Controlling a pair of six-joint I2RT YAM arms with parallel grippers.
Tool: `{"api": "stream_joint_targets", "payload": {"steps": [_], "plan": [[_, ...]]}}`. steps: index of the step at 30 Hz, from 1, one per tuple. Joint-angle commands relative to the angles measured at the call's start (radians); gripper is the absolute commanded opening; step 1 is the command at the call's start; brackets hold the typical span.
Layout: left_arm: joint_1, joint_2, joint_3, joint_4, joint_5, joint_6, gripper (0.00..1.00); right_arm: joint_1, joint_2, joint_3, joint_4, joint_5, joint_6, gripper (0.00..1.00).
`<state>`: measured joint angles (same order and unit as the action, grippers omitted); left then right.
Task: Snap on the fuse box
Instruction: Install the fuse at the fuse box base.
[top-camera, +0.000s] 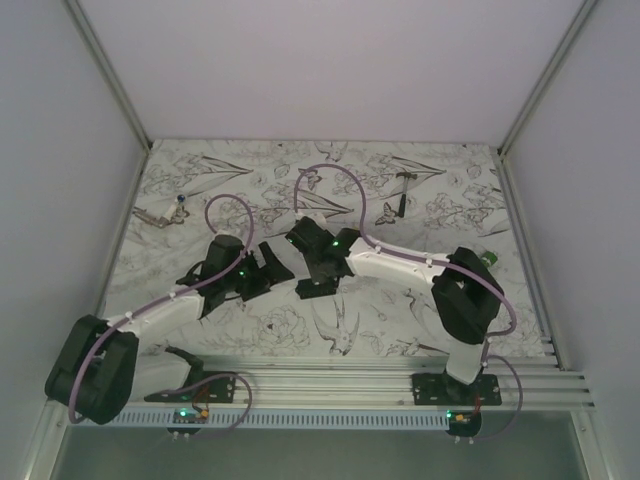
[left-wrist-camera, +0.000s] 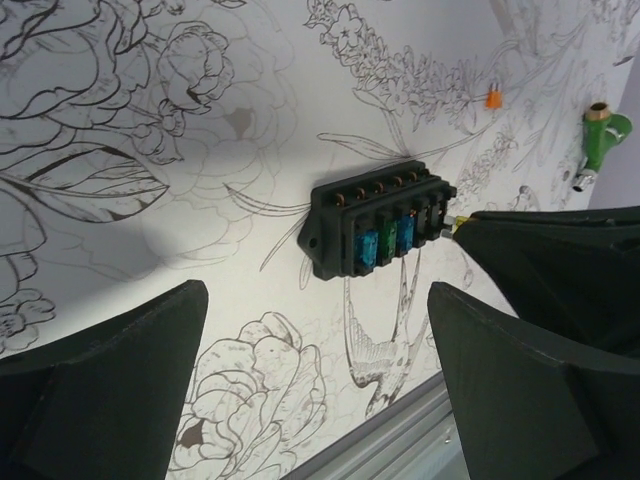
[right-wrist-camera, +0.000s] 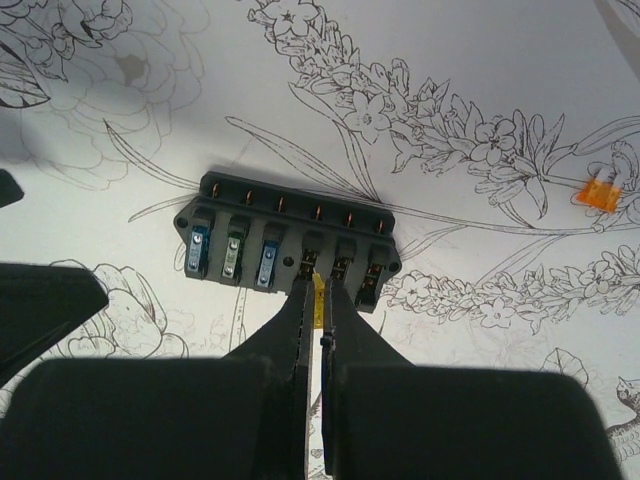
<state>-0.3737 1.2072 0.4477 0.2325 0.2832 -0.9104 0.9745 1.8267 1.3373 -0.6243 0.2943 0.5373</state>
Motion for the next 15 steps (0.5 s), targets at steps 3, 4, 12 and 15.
{"api": "stream_joint_targets", "payload": {"steps": [3, 4, 12, 15], "plan": [[0.015, -0.042, 0.034, -0.135, 0.003, 0.117, 0.98, 0.015, 0.038, 0.080, -0.068, 0.030, 0.049, 0.00], [0.015, -0.041, 0.042, -0.151, 0.000, 0.132, 0.99, 0.016, 0.043, 0.088, -0.069, 0.028, 0.057, 0.00], [0.012, -0.039, 0.121, -0.319, -0.043, 0.256, 1.00, 0.040, 0.068, 0.125, -0.115, 0.058, 0.168, 0.00], [-0.041, -0.036, 0.142, -0.359, -0.133, 0.321, 1.00, 0.042, 0.079, 0.135, -0.139, 0.071, 0.199, 0.00]]}}
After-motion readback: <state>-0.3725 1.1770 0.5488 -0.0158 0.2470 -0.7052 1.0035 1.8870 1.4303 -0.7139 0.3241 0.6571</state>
